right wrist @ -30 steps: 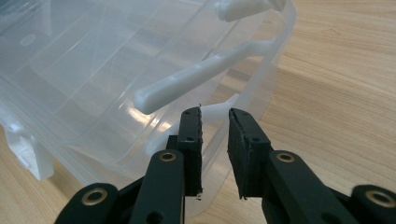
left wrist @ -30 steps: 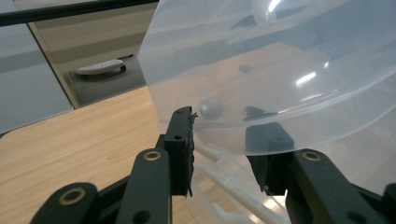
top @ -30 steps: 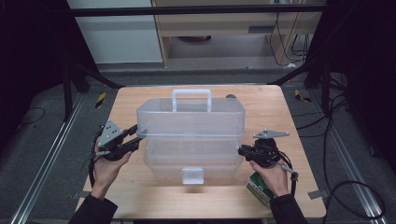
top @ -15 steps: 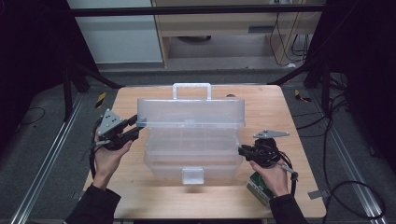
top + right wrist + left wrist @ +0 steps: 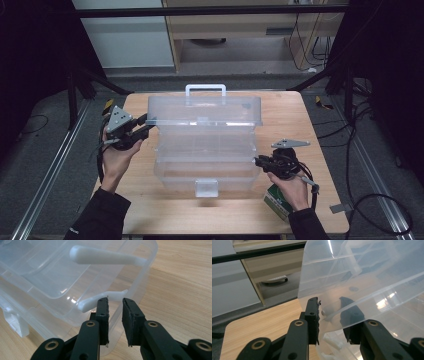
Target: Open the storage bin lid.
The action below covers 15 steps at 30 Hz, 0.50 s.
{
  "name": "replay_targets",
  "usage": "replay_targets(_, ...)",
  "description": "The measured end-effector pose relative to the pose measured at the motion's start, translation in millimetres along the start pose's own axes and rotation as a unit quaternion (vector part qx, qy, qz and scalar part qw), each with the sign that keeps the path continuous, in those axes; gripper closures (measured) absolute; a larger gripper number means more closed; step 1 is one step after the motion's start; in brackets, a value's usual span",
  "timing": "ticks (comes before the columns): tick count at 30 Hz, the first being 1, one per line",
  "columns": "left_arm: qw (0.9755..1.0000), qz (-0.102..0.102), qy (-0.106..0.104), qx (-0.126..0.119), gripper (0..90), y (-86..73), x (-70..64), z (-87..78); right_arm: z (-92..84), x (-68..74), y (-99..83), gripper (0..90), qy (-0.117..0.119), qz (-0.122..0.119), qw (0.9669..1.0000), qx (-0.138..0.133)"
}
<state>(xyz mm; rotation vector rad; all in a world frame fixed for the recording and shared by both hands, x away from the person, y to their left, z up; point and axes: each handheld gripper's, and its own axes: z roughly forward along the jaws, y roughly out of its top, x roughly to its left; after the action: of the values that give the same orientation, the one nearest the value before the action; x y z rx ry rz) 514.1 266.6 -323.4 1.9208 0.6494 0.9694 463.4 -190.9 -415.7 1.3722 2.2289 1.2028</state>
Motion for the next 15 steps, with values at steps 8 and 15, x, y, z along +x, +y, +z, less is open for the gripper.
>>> replay_targets(8, 0.9999, -0.003, 0.014, 0.007, 70.0, 8.0, 4.5, 6.0, 0.1, 0.4, 0.1, 75.5, 0.000, 0.000, 1.0000, 0.000)
replay_targets(15, 0.9996, -0.003, 0.021, 0.017, 72.6, 13.4, 9.5, 12.1, 0.1, 0.4, 0.1, 75.5, -0.001, -0.001, 1.0000, 0.000)
